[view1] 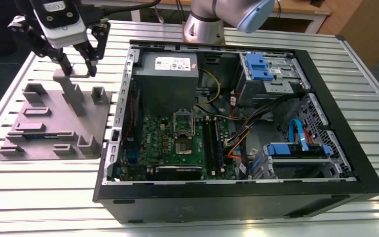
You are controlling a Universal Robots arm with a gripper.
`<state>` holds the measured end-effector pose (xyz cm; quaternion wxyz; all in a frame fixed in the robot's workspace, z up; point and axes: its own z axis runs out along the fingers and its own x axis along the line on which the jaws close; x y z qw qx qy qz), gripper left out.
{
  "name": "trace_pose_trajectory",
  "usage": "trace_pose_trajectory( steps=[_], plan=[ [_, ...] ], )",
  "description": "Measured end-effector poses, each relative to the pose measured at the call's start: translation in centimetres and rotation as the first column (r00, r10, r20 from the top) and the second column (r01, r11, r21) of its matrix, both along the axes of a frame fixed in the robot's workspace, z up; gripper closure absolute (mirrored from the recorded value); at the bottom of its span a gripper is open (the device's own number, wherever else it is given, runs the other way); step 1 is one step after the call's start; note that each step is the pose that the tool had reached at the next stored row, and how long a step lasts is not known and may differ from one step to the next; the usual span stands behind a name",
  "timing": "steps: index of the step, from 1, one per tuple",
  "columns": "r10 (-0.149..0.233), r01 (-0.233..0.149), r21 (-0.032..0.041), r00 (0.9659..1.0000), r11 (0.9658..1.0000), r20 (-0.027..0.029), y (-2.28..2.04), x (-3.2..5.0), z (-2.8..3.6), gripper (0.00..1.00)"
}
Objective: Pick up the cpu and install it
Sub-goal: 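Pick up the cpu and move it towards the insertion slot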
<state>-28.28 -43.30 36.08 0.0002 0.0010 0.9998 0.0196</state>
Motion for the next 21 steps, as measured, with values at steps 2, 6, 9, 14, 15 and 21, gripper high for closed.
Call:
trace_pose_trajectory(
  steps=[2, 6, 9, 14, 15, 21],
  plan=[
    [0.0, 0.0, 0.0, 1.0, 1.0, 0.0, 0.0, 0.59, 0.0, 0.53],
    [-0.002, 0.002, 0.0, 1.0, 1.0, 0.0, 0.0, 1.75, -0.02, 0.53],
    [-0.002, 0.002, -0.0001, 1.0, 1.0, 0.0, 0.0, 2.72, -0.04, 0.53],
    [-0.002, 0.002, 0.0, 1.0, 1.0, -0.0001, 0.0, 4.62, -0.08, 0.53],
    [-0.002, 0.002, 0.0, 1.0, 1.0, -0.0002, 0.0, 5.0, -0.1, 0.53],
    [-0.002, 0.002, 0.0, 1.0, 1.0, -0.0013, 0.0, 7.49, -0.2, 0.53]
  ],
)
